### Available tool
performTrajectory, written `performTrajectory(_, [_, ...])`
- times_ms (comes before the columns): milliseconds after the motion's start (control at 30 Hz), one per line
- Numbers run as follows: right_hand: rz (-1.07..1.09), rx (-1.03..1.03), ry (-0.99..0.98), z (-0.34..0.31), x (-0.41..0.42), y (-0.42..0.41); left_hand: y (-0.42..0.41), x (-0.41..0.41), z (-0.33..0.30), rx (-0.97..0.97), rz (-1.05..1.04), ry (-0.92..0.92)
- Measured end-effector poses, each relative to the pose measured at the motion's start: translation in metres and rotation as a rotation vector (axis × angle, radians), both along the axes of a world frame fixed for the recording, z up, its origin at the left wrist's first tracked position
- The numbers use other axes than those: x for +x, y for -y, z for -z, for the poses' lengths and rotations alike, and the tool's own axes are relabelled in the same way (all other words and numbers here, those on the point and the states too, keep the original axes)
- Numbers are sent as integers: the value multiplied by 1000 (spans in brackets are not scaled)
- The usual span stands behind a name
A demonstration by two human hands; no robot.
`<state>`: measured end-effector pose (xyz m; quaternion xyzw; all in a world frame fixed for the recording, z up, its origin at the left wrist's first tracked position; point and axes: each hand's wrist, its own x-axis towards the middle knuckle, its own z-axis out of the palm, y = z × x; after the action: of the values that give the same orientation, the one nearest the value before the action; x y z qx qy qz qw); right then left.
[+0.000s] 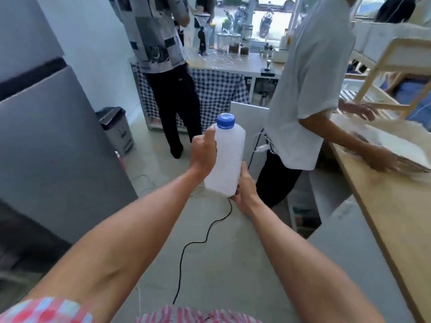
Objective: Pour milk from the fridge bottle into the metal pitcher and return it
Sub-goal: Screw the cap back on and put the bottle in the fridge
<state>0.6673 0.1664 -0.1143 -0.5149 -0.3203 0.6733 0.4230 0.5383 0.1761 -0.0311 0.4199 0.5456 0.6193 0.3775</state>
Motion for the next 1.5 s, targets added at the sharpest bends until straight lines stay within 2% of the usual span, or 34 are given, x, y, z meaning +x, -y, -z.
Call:
performTrajectory(167, [-129,-22,-30,2,-112,-13,8,-110,3,-10,-217,-74])
performTrajectory(400, [-363,-74,12,0,-240,-12,34,-226,1,-52,-520,-58])
performTrajectory(533, [-510,-87,38,5,-300,-11,56,-278,4,-83,-668,-110])
performTrajectory(700, [-696,-76,-8,13,-367,-12,78,-331,5,-92,-841,-71])
performTrajectory(833, [-836,-126,-75,15,-417,-13,92,-362,3,-66,-971,-23])
performTrajectory(1200, [-1214,-107,-21,13,-503,-1,119,-407,-6,-170,-1396,55])
performTrajectory(1500, [-1428,-107,31,16,-523,10,132,-414,-4,-132,-1555,40])
